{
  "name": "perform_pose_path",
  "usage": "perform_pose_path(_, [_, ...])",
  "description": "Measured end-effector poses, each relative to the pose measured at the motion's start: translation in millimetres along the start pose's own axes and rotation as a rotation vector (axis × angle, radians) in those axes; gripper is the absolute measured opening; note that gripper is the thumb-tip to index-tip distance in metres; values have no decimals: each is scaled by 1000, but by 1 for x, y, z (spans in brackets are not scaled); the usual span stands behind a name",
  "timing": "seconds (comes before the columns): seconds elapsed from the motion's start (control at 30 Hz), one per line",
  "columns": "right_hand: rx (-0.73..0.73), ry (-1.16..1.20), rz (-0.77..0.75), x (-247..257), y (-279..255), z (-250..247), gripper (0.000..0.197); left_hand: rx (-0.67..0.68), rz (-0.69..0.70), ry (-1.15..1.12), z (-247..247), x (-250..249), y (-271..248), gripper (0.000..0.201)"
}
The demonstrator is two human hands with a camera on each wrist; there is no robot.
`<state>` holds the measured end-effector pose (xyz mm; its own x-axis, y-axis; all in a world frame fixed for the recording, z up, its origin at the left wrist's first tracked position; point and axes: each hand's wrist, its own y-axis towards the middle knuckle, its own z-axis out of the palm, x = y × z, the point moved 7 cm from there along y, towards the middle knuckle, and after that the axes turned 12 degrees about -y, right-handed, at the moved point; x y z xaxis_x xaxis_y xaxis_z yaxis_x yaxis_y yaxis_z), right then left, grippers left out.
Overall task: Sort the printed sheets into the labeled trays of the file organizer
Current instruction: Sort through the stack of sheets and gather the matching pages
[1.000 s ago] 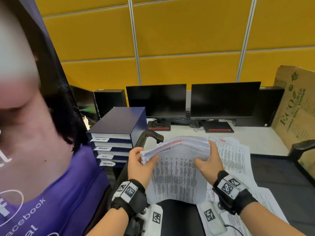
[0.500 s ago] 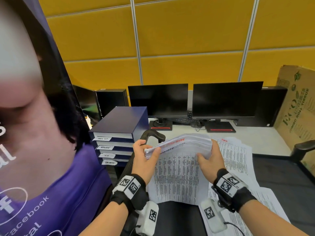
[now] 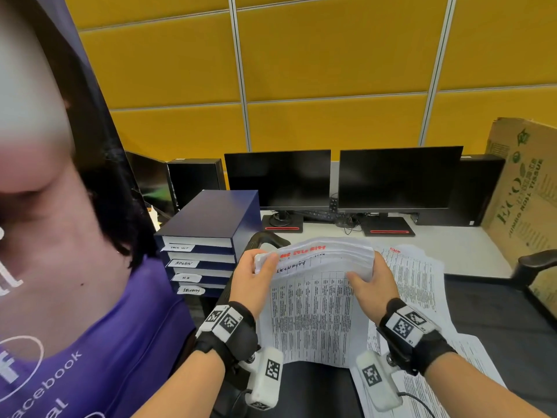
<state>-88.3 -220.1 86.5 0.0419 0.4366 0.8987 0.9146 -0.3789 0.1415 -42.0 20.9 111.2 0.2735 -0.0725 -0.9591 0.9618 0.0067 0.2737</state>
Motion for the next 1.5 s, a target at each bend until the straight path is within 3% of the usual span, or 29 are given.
perform_pose_path(0.17, [-16,24,-3,4,1,-4,44,11,-49,-140,-6,13,-1,23])
perform_pose_path(0.3, [-8,19,-1,6,4,-3,44,125,-99,-68,-6,17,0,50])
perform_pose_path(0.33, [-5,27,0,7,4,-3,42,171,-98,21,-4,18,-1,50])
perform_pose_path(0.4, [-6,37,-2,9,3,-3,38,219,-69,172,-2,20,-1,30])
perform_pose_path(0.43, [-14,36,-7,11,3,-3,36,216,-62,164,-1,19,-2,21])
perform_pose_path(0.53, [-54,50,-67,28,-2,-8,34,137,-44,-53,5,8,-3,31])
perform_pose_path(0.63, [-83,93,-123,42,-9,-10,35,17,-38,-209,10,4,-4,20])
perform_pose_path(0.8, [22,73,17,7,-24,10,52,11,-70,-59,12,32,-19,18])
perform_pose_path(1.0, [21,104,54,-15,-12,5,56,-54,30,-7,-1,36,-17,31])
perform_pose_path(1.2, [-17,49,10,-15,-5,3,38,-24,-55,-31,-6,40,-15,25])
perform_pose_path(1.37, [6,45,3,-13,-4,2,37,-14,-114,-46,-8,48,-14,22])
perform_pose_path(1.5, [29,62,-24,-8,-3,3,34,15,-69,-30,0,40,-15,26])
